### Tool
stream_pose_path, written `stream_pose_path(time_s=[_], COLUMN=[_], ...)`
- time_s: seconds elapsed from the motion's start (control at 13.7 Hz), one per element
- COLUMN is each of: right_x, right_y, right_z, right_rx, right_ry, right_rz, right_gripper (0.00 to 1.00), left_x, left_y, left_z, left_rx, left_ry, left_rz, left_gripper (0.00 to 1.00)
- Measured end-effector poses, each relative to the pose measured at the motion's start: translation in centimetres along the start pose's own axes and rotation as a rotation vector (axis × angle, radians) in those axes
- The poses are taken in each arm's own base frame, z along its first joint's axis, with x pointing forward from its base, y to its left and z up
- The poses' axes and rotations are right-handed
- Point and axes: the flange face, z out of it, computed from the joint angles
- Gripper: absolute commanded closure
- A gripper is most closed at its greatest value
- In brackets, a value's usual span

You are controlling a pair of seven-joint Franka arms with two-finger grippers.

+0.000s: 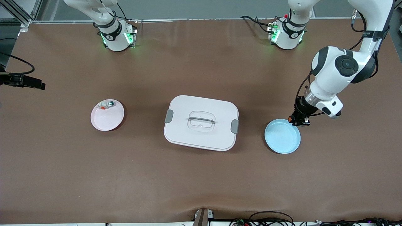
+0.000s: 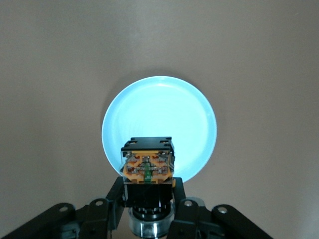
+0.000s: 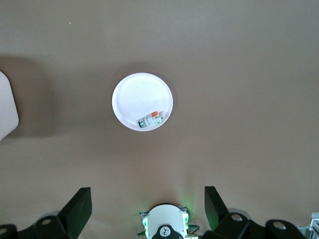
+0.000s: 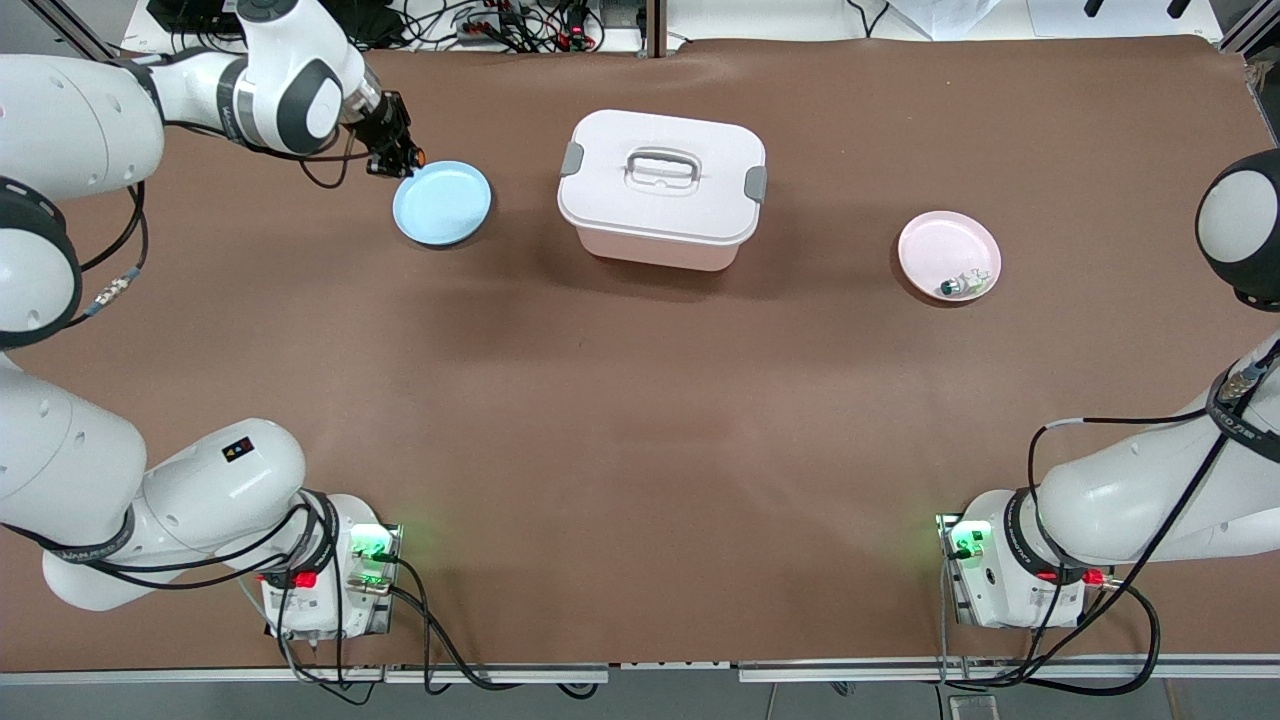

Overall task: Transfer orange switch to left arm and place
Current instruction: 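Lower the switch with the left gripper onto the light-blue plate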

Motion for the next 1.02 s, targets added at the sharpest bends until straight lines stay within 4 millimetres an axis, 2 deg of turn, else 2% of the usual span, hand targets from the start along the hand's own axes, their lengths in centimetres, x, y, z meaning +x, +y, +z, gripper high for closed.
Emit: stream_pose_path(time_s=[0.29,0.66,0.88,1.02], right_x=[-1.4,-2.1,-2.3,-2.4], right_y=[0.3,1.4,1.3,1.3], right_z=[-2.0,-1.3,-1.5,-1.8], right_rx=[0.010,0.035,0.039,0.042], right_ry=[0.074,0.083,0.093,0.110], right_rz=[0.001,0.012,0.011,0.009], right_gripper=[0.00,0.00,0.00,0.00], left_x=[0.3,0.8,1.3,0.8], left_y=[-0.4,-0.5,-0.6,-0.4], left_z=[2.4,4.7,7.9,9.6], left_rx=[0.036,0.045,0.064,0.072], left_ry=[-0.010,-0.029,0.026,0.050], left_rz=[0.003,-0.016,-0.039,-0.047], left_gripper=[1.00,1.00,1.00,1.00])
